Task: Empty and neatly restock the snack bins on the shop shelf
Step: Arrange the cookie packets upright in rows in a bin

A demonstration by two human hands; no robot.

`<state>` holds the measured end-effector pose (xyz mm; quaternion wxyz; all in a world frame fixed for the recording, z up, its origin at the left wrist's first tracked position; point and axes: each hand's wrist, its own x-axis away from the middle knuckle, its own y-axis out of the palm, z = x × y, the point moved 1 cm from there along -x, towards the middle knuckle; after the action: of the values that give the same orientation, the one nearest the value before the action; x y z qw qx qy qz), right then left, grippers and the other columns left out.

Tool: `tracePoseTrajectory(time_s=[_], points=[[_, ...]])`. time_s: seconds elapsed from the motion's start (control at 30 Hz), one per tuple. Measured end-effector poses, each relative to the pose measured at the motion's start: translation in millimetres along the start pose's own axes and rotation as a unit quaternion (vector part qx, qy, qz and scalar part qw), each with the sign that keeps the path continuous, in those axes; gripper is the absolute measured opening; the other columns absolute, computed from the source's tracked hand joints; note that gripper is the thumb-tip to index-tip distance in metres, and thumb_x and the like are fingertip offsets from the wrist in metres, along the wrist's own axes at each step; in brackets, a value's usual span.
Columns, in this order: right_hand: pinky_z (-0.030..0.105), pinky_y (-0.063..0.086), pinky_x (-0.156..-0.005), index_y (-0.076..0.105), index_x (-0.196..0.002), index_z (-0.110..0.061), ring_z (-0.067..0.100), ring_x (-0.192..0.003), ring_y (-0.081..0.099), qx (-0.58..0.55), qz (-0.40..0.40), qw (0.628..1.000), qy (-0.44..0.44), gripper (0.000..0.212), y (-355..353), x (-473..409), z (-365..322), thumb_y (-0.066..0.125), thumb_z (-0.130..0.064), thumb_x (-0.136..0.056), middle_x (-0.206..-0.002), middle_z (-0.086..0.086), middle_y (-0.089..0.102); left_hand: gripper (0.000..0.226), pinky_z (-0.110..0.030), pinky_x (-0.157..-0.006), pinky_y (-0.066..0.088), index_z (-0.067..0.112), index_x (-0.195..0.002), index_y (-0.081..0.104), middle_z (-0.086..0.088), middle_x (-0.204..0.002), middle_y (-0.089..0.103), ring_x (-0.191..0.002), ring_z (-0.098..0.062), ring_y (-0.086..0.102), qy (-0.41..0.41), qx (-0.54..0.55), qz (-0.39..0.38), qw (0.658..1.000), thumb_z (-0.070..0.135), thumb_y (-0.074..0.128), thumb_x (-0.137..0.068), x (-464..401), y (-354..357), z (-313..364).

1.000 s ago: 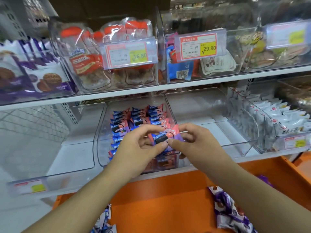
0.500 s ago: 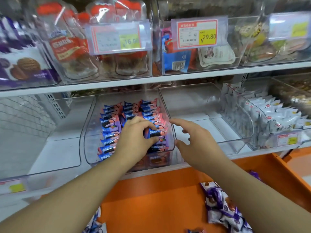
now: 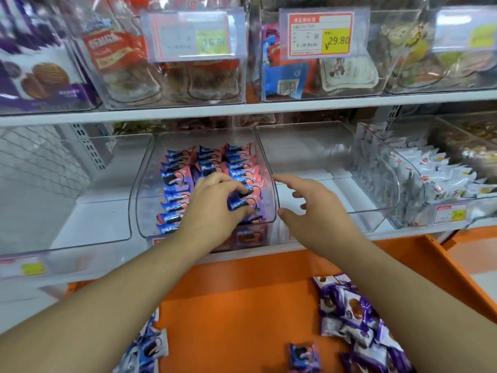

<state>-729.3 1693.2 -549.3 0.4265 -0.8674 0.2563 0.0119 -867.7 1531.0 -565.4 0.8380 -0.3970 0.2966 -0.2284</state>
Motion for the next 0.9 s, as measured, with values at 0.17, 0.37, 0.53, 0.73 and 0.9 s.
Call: tracePoseTrajectory(time_s=[0.17, 0.37, 0.53, 0.73, 0.9], points=[[0.029, 0.056, -0.08, 0.073, -0.113, -0.026, 0.011, -0.093, 0.065, -0.02, -0.014, 0.993, -0.115, 0.029, -14.7, 23.8, -18.4, 0.072, -0.009, -0.089, -0.099, -0.005, 0.066, 0.015, -0.013, -0.09, 0.037, 0.02, -0.108, 0.074, 0.005, -0.111, 0.06, -0.106, -0.011, 0.056, 0.079, 0.081, 0.068, 0.991, 0.017, 0.072, -0.093, 68.7, -18.4, 13.0], [0.026, 0.054, -0.083, 0.074, -0.113, -0.026, 0.009, -0.092, 0.067, 0.088, -0.293, 0.951, -0.042, 0.024, 46.6, 82.9, 23.1, 0.074, -0.017, -0.091, -0.1, -0.009, 0.071, 0.018, -0.02, -0.085, 0.043, 0.031, -0.117, 0.067, 0.015, -0.116, 0.057, -0.101, -0.002, 0.056, -0.028, 0.083, -0.21, 0.974, 0.034, 0.067, -0.1, 176.4, 45.9, -43.4], [0.036, 0.054, -0.095, 0.062, -0.137, -0.03, 0.018, -0.112, 0.064, 0.223, -0.48, 0.847, 0.056, 0.044, 100.7, 115.3, 91.4, 0.071, -0.021, -0.095, -0.128, -0.004, 0.067, 0.038, -0.029, -0.091, 0.05, 0.03, -0.13, 0.062, 0.011, -0.129, 0.06, -0.106, -0.006, 0.058, -0.061, 0.058, -0.429, 0.899, 0.049, 0.067, -0.098, 224.3, 109.0, -77.9], [0.042, 0.057, -0.096, 0.056, -0.144, -0.029, 0.026, -0.119, 0.062, 0.272, -0.507, 0.812, 0.099, 0.05, 157.4, 122.2, 163.6, 0.068, -0.025, -0.096, -0.134, 0.005, 0.066, 0.07, -0.033, -0.101, 0.041, 0.041, -0.144, 0.05, 0.014, -0.142, 0.047, -0.127, -0.011, 0.041, 0.056, 0.069, -0.528, 0.845, 0.064, 0.076, -0.083, 255.2, 189.9, -98.1], [0.032, 0.053, -0.094, 0.058, -0.145, -0.025, 0.024, -0.119, 0.063, 0.266, -0.5, 0.812, 0.139, 0.058, 187.8, 134.8, 211.5, 0.079, -0.031, -0.091, -0.136, 0.003, 0.065, 0.06, -0.039, -0.092, 0.049, 0.037, -0.136, 0.059, 0.014, -0.135, 0.049, -0.121, -0.013, 0.047, 0.125, 0.054, -0.578, 0.805, 0.047, 0.083, -0.082, 265.2, 232.3, -105.2]])
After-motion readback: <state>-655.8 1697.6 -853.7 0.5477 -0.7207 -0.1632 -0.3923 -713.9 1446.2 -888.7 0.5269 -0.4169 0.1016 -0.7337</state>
